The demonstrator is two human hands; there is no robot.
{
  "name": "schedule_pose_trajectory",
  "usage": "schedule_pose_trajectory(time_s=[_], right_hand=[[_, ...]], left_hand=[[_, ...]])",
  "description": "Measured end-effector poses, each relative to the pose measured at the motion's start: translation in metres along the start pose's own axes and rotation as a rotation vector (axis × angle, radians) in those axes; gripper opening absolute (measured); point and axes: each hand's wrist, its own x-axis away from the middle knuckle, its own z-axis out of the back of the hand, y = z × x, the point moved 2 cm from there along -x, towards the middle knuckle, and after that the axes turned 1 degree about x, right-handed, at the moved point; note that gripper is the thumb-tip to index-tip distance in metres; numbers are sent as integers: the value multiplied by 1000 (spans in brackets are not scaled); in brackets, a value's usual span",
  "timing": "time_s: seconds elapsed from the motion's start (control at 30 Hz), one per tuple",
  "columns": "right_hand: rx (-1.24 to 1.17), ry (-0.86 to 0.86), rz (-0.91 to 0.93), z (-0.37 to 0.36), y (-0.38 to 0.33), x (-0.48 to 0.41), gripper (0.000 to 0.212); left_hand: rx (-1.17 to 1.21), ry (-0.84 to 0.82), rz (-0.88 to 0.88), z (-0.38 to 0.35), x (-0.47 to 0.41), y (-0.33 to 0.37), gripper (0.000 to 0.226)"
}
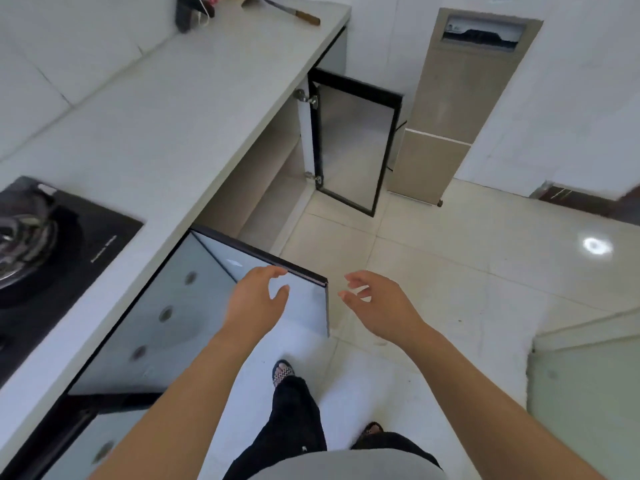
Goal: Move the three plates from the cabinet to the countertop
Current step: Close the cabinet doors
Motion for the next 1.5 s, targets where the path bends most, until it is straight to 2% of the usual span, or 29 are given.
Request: schedule_pose_trajectory(time_s=[0.13,0.47,0.67,0.83,1.17,1.5], right_hand=[[105,-3,26,-28,-13,-46,39],[356,-49,-78,-84,-10,-116,41],[376,-50,-209,-97,4,-133,37],[340,-26,-241,-99,14,-138,26],[307,-56,-195,-78,23,-165,25],[381,-249,-17,-28,30,-248,22]], left_hand=[[-39,-50,-49,2,-43,-29,29],[-260,-271,-291,-9,-135,-71,34],[-262,-468,-375,-36,-163,-85,34],[-315,-506,-414,-50,-174,-91,29],[-276,-460,-337,-58,-193,-79,23],[-207,-364,-69,-69,-232,-48,19]])
